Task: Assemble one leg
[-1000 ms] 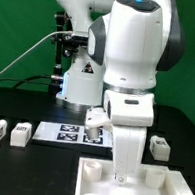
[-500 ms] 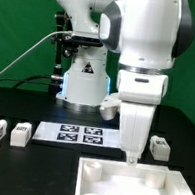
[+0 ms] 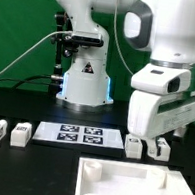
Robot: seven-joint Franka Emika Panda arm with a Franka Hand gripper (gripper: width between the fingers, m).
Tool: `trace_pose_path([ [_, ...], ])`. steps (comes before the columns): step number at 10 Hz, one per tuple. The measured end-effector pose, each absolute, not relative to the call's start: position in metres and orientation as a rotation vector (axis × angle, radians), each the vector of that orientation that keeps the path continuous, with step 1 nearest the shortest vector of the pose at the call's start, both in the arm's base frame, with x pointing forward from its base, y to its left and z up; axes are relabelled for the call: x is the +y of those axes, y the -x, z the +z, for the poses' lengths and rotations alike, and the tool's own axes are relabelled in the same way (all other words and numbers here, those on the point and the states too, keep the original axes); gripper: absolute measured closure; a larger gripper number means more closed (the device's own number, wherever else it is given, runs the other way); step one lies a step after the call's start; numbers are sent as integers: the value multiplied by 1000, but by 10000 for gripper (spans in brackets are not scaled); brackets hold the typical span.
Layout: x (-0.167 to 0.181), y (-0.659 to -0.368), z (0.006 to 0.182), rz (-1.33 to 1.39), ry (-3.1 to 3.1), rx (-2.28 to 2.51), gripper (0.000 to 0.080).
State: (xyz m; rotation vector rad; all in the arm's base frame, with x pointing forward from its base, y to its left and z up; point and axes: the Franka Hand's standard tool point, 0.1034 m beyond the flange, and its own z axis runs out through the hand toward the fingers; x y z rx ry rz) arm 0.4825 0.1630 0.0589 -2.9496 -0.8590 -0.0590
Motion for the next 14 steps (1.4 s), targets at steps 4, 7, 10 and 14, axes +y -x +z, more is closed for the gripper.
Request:
trace_pose_path([
  [4, 165, -477, 55, -10, 3016, -496, 150],
  [7, 163, -456, 48, 179, 3014, -253, 150],
  [10, 165, -442, 43, 559, 2992, -232, 151],
  [14, 169, -414, 50, 1262, 2834, -175, 150],
])
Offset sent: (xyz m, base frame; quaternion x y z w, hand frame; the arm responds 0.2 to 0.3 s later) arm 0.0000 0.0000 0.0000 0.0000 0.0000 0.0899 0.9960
